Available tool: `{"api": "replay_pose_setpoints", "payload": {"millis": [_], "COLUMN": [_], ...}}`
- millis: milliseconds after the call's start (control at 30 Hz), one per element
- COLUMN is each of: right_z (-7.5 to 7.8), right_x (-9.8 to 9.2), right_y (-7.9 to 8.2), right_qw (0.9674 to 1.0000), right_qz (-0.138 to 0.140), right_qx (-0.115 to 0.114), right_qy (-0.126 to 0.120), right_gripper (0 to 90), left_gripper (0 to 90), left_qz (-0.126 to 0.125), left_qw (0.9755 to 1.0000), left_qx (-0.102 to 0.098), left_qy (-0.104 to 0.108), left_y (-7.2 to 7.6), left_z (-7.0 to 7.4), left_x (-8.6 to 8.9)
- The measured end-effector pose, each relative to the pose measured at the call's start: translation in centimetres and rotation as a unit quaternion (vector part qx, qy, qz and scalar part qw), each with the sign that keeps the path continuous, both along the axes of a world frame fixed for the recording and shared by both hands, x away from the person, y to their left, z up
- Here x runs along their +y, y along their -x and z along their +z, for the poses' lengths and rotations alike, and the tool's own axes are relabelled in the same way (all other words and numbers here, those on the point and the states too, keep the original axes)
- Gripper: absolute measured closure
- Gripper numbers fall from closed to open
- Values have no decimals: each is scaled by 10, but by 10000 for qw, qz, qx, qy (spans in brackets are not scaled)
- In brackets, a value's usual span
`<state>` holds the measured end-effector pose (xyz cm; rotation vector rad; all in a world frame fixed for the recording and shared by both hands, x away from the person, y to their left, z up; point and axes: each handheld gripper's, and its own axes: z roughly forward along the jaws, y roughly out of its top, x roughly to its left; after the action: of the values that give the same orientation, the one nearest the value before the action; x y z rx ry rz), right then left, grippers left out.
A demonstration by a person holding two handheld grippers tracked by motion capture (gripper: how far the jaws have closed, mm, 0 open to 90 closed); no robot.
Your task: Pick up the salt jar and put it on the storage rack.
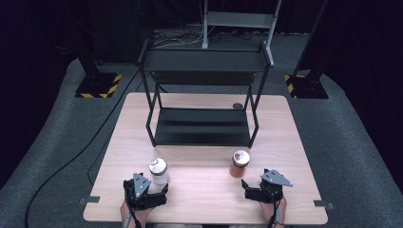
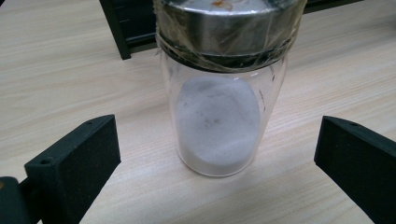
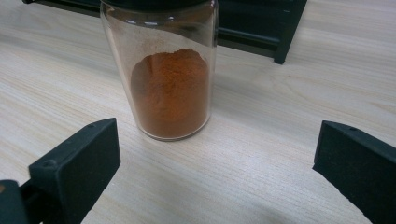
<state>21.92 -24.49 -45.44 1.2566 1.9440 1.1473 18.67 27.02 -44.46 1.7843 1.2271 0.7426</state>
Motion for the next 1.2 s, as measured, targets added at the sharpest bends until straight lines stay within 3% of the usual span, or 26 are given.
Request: {"api": "replay_pose_setpoints", "payload": {"millis": [233, 733, 867, 1200], "right_z": [-2, -3, -3, -3], "right_x": [0, -1, -1, -1], "right_y": [3, 4, 4, 4], "right_qw": [10000, 9999, 9999, 9999], "right_qz": [10, 3, -15, -9], "right_qx": [-94, -141, -140, -127], "right_qy": [-1, -38, -44, -26], "right_gripper": [0, 0, 0, 0], "left_gripper": [0, 0, 0, 0], "left_qz": [-34, -179, -225, -174], "left_qw": [9999, 9990, 9994, 9994], "left_qx": [-23, 128, 90, 230], "left_qy": [-92, -377, -249, -202], "left_y": [1, -19, -25, -37], "left_z": [2, 18, 15, 6], "left_x": [-2, -14, -12, -13]}}
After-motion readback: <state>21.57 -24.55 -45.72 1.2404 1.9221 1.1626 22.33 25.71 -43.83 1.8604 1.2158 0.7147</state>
